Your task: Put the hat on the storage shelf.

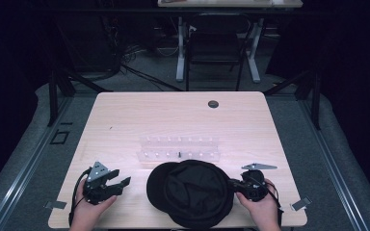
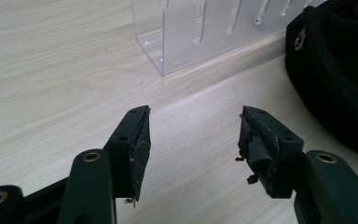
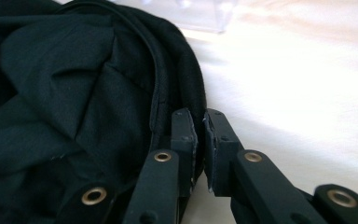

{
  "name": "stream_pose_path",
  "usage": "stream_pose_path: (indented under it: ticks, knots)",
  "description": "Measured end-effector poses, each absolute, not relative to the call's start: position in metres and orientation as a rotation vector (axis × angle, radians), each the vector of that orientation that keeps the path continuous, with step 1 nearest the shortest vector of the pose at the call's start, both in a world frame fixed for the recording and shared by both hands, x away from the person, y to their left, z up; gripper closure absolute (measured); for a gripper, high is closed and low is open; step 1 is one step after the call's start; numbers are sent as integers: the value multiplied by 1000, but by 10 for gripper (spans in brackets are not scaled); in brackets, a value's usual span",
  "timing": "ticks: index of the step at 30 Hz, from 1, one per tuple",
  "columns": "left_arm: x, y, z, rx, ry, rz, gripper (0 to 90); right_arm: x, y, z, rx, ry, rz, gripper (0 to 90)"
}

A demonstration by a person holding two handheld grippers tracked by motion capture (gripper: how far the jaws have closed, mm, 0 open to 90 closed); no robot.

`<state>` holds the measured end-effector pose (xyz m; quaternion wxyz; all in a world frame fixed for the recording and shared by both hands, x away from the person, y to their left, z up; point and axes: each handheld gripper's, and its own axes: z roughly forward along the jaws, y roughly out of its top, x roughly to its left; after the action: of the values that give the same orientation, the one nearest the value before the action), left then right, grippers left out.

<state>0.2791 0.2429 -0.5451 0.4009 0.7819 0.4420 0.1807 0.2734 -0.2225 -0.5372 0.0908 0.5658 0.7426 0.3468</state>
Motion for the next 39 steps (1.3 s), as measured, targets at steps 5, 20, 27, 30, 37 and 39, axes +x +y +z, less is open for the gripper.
stream_pose_path:
  ticks: [5,20,27,30,37,39]
  knots:
    - [278,243,-546,1972,1120,461,437,282,-234,-534,1687,2194,985,830]
    - [279,242,-549,1981,1124,448,437,296,-273,-514,1870,2217,873,832]
    - [279,240,-549,1987,1124,444,437,287,-284,-519,1948,2258,840,827]
    - [279,239,-549,1989,1119,445,437,288,-285,-517,1956,2277,815,808]
    - [279,238,-550,1993,1118,443,437,296,-284,-516,1977,2329,755,772]
    - [280,239,-550,1990,1118,443,437,300,-282,-516,1984,2350,715,756]
